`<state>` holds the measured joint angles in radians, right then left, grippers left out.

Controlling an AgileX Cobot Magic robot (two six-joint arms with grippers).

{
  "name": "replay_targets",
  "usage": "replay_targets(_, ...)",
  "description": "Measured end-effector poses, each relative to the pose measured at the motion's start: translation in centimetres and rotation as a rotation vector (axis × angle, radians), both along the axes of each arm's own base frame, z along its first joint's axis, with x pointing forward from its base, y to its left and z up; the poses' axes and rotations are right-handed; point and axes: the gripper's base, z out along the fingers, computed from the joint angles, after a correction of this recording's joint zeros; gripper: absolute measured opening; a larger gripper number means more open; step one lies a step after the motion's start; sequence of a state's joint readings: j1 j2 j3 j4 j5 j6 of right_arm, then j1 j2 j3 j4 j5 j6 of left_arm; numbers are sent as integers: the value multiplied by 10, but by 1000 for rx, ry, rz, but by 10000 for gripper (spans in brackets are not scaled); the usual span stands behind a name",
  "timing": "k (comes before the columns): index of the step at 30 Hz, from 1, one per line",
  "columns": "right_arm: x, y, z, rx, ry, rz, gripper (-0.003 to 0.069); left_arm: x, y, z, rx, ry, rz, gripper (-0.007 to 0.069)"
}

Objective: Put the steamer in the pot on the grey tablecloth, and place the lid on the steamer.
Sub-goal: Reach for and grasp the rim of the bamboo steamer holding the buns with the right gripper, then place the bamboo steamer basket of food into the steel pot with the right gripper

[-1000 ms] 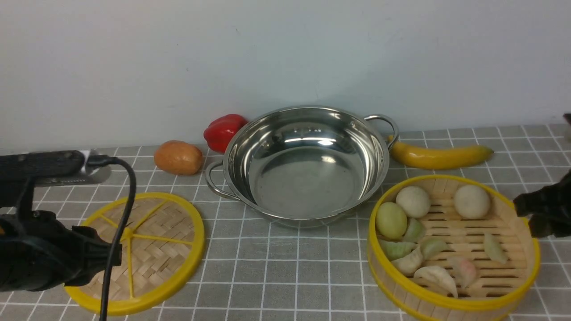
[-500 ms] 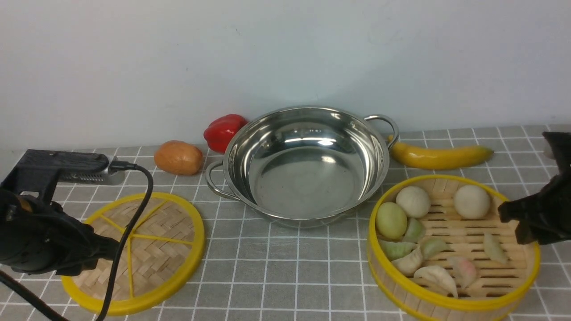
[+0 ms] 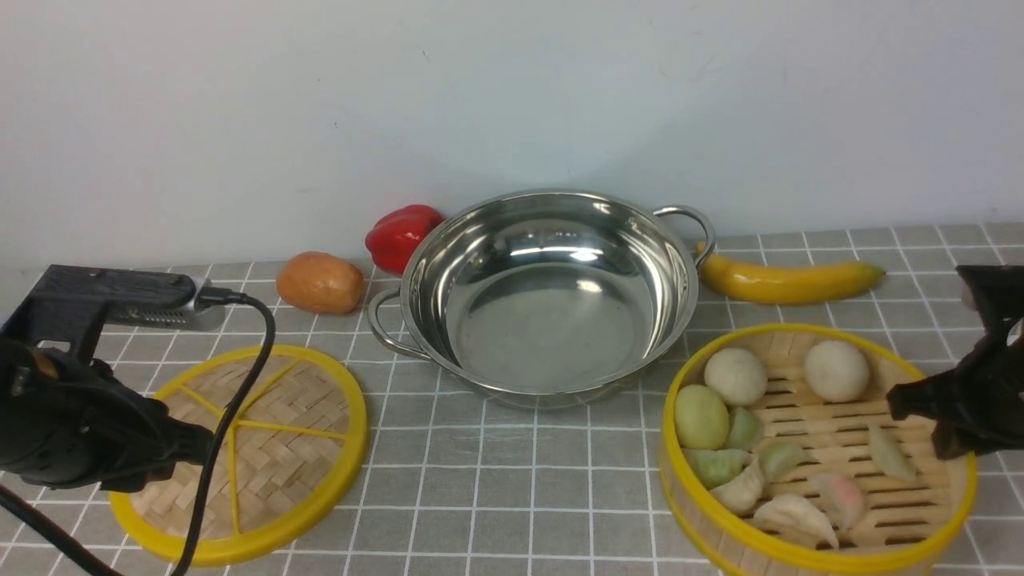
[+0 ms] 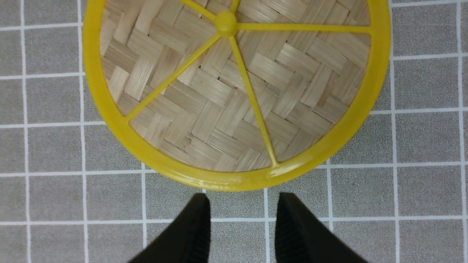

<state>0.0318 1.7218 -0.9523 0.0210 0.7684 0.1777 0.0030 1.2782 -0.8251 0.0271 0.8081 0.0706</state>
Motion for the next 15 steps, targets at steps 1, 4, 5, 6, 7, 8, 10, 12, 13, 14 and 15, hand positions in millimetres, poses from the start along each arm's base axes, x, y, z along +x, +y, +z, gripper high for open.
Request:
replay_targets(1, -3, -1, 3, -8, 16, 6, 61, 0, 0, 0, 0, 0, 0, 243)
replay_targets(4, -12, -2, 16, -18, 38, 12, 61, 0, 0, 0, 0, 0, 0, 243)
replay_targets(5, -17, -3, 27, -29, 38, 18, 64, 0, 0, 0, 0, 0, 0, 243)
replay_targets(6, -17, -3, 29, -31, 37, 20, 64, 0, 0, 0, 0, 0, 0, 243)
replay_targets(7, -22, -4, 41, -42, 46, 28, 65, 0, 0, 0, 0, 0, 0, 243)
replay_targets(8, -22, -4, 42, -42, 51, 28, 65, 0, 0, 0, 0, 0, 0, 243)
replay_targets(10, -25, -3, 78, -38, 24, 52, 65, 0, 0, 0, 1, 0, 0, 243)
replay_targets(12, -21, -1, 91, -19, 0, 63, 65, 0, 0, 0, 1, 0, 0, 243)
replay_targets(13, -13, 3, 112, 19, -59, 77, 65, 0, 0, 0, 1, -1, 0, 243)
replay_targets(14, -7, 6, 121, 57, -88, 80, 65, 0, 0, 0, 1, -1, 0, 243)
replay_targets(15, -1, 11, 129, 88, -118, 88, 65, 0, 0, 0, 1, -2, 0, 243)
